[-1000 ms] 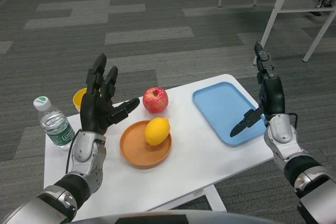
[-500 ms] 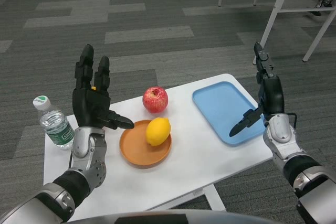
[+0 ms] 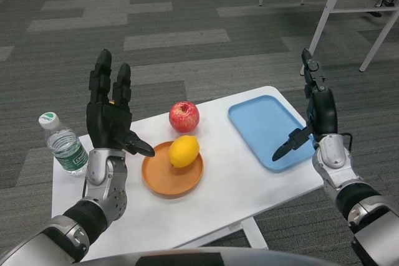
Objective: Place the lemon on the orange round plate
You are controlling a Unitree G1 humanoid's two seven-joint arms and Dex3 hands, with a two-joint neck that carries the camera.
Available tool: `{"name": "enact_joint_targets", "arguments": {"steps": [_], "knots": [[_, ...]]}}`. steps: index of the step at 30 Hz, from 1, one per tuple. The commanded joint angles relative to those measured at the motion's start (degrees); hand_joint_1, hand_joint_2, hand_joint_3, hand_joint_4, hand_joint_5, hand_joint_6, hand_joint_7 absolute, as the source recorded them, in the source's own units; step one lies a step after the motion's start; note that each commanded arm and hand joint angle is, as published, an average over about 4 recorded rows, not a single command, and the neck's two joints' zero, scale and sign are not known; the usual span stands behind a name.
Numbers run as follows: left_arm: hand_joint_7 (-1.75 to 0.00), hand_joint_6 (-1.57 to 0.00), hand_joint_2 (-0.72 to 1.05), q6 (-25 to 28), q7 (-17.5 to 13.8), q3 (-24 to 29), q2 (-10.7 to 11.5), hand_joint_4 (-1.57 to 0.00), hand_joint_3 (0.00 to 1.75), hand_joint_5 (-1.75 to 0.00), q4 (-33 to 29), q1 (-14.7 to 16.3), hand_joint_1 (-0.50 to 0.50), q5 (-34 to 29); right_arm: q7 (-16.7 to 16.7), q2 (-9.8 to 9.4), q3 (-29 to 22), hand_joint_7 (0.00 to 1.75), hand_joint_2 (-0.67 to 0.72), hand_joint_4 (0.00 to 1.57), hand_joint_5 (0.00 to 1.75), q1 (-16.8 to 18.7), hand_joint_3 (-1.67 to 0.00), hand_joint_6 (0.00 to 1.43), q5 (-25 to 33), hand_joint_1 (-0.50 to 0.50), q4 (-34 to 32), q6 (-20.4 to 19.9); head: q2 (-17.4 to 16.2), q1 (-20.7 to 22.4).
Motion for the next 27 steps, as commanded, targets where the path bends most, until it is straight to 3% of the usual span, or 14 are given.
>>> {"name": "enact_joint_targets", "arguments": {"steps": [1, 23, 27], "knots": [[-0.38, 0.0, -0.5, -0.2, 0.2, -0.1, 0.7, 0.0, 0.09, -0.21, -0.3, 0.1, 0.5, -0.1, -0.2, 0.29, -0.2, 0.0, 0.72, 0.34, 0.0, -0.3, 0.0, 0.0, 0.3, -0.43, 0.3, -0.2, 0.2, 0.0], [-0.42, 0.0, -0.55, -0.2, 0.2, 0.1, 0.7, 0.0, 0.09, -0.21, -0.2, 1.5, 0.5, 0.2, -1.4, 0.38, 0.4, 0.0, 0.72, 0.37, 0.0, -0.5, 0.0, 0.0, 0.2, -0.42, -4.6, -0.7, 1.7, -0.2], [-0.49, -0.03, -0.55, -0.2, 0.2, 0.2, 0.6, 0.0, 0.09, -0.21, -0.2, 1.8, 0.5, 0.2, -1.5, 0.38, 0.8, 0.0, 0.72, 0.37, 0.0, -0.7, 0.0, 0.0, 0.2, -0.42, -4.8, -0.8, 1.8, 0.0]]}}
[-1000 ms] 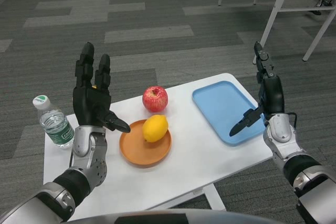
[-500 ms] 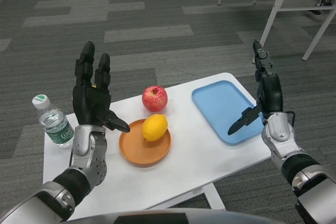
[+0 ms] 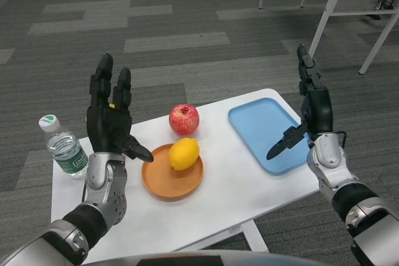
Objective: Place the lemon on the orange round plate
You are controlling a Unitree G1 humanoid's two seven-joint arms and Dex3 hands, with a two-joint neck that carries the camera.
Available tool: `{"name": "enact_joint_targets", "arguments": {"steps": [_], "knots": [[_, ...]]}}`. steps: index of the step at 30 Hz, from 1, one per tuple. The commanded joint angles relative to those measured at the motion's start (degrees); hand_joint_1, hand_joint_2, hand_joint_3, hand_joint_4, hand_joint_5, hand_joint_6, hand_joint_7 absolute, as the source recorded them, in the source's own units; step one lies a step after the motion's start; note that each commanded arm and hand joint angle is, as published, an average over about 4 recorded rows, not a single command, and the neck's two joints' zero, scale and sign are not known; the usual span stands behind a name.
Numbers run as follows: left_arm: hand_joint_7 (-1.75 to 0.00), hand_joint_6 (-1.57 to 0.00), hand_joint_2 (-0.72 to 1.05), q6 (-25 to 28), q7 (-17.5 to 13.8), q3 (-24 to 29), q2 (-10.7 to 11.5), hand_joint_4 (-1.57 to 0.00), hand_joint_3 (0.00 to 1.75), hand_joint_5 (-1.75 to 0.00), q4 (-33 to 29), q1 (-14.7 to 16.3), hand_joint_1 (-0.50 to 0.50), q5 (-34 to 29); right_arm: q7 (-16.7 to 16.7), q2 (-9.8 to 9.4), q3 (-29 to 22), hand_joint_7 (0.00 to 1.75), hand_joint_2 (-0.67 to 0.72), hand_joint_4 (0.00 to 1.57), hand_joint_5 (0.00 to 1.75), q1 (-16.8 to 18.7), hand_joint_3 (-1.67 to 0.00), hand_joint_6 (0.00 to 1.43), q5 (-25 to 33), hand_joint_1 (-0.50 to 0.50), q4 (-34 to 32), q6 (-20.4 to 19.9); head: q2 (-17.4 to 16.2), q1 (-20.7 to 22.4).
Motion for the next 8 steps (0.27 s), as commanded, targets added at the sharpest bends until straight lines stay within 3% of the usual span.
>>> {"name": "enact_joint_targets", "arguments": {"steps": [1, 8], "knots": [[-0.49, -0.03, -0.55, -0.2, 0.2, 0.2, 0.5, 0.0, 0.09, -0.21, 0.0, 0.8, 0.5, 0.1, -0.5, -0.04, 0.4, 0.0, 0.72, 0.37, 0.0, -0.7, 0.0, 0.0, 0.2, -0.42, -0.5, -0.7, 0.2, 0.1], [-0.49, -0.03, -0.55, -0.3, 0.2, 0.2, 0.4, 0.0, 0.09, -0.21, -0.1, 1.2, 0.5, 0.2, -0.7, -0.08, 0.8, 0.0, 0.72, 0.37, 0.0, -0.8, 0.0, 0.0, 0.2, -0.42, -0.8, -0.8, 0.8, -0.4]]}}
